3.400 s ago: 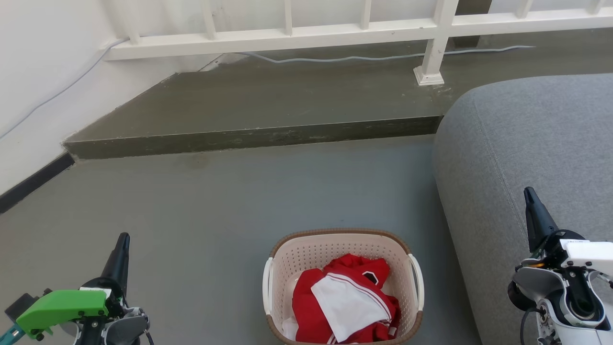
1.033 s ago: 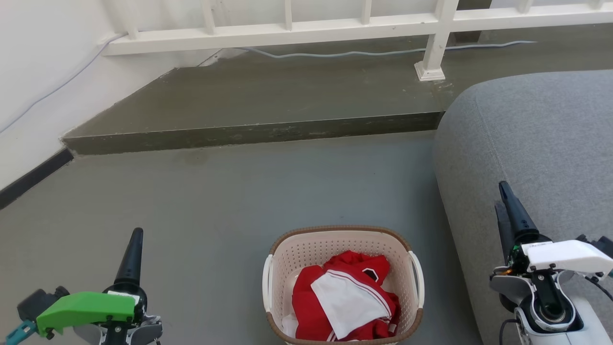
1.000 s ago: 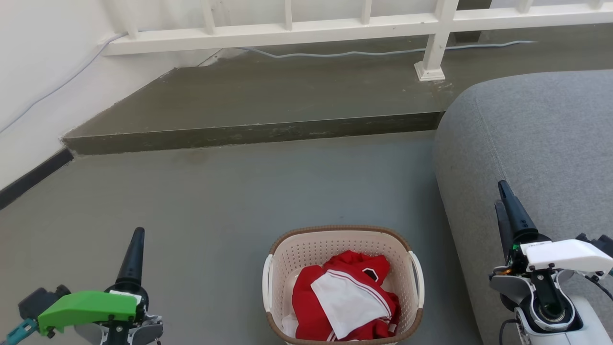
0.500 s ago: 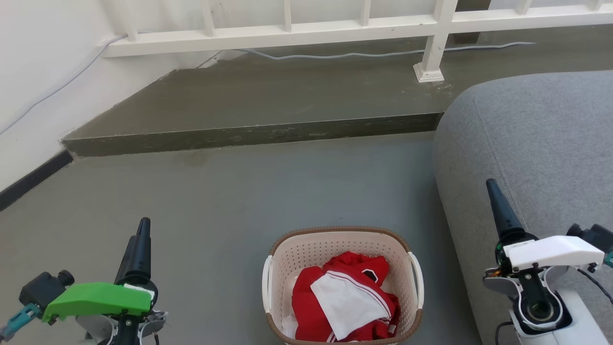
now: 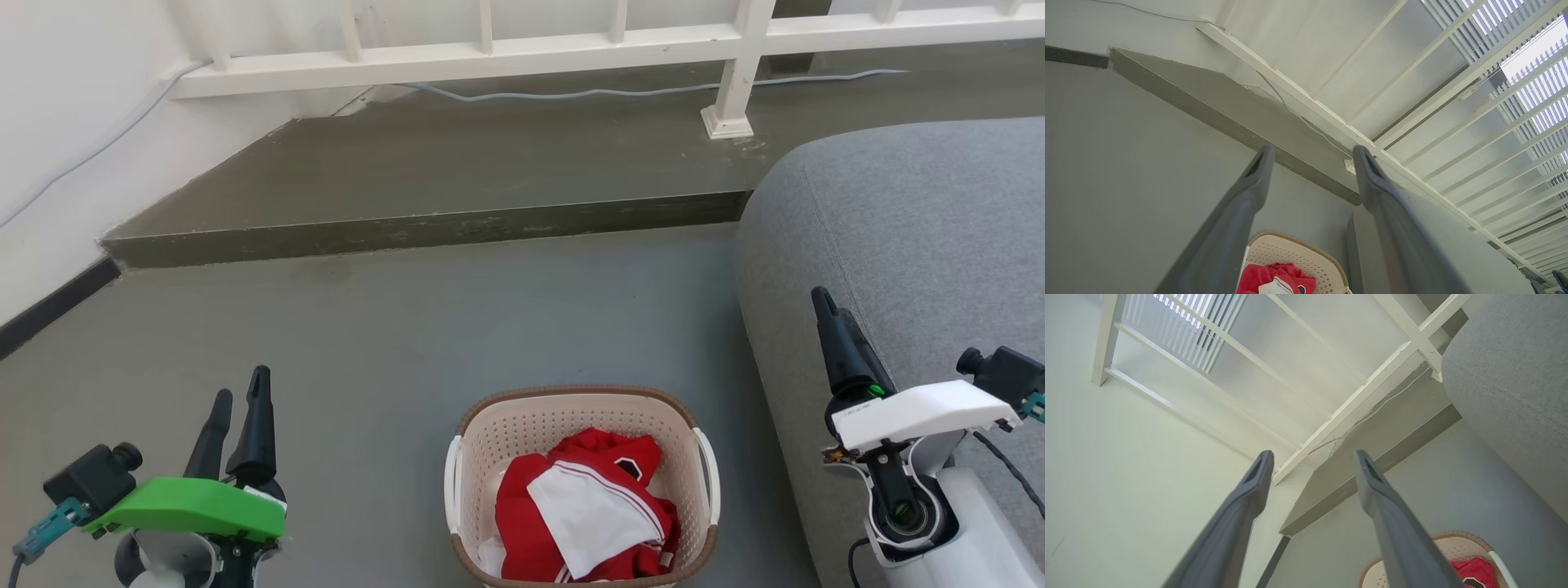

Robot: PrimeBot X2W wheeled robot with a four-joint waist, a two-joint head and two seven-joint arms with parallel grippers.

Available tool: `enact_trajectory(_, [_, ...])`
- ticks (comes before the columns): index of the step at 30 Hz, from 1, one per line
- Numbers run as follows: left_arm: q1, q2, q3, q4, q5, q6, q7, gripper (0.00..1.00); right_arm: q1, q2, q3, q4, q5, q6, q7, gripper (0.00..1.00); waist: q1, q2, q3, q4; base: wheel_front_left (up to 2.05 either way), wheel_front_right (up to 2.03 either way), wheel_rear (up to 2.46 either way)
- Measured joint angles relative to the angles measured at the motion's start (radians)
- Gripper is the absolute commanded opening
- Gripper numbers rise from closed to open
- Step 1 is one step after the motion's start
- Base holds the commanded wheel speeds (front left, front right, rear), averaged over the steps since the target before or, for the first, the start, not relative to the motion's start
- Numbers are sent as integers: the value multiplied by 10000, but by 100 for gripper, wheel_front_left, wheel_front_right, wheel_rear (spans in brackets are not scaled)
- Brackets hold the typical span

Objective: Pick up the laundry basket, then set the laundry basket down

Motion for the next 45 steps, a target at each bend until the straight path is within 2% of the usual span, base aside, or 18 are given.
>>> enact_trajectory(5, [-46,165,-153,-153,1304,10,-192,100,-86,-82,140,-50,-1068,-104,-174,100,0,0,24,-30,0,0,0])
enact_trajectory(13, [-145,128,-334,-261,2661,98,-451,100,-147,-117,293,-94,-2520,-527,-431,100,0,0,71,-75,0,0,0])
enact_trajectory(21, [-149,35,-397,-336,3866,174,-734,100,-207,-104,598,-157,-3822,-665,-725,100,0,0,105,-115,0,0,0])
enact_trajectory(28, [-174,-44,-412,-462,4635,188,-959,100,-304,-107,780,-176,-4823,-871,-955,100,0,0,139,-126,0,0,0])
enact_trajectory(40, [-234,-82,-552,-587,6383,186,-1429,100,-357,-25,1003,-247,-6606,-972,-1407,100,0,0,193,-130,0,0,0])
enact_trajectory(45, [-350,-105,-529,-602,6426,184,-1432,100,-360,2,970,-249,-6727,-970,-1438,100,-1,0,193,-143,0,0,0])
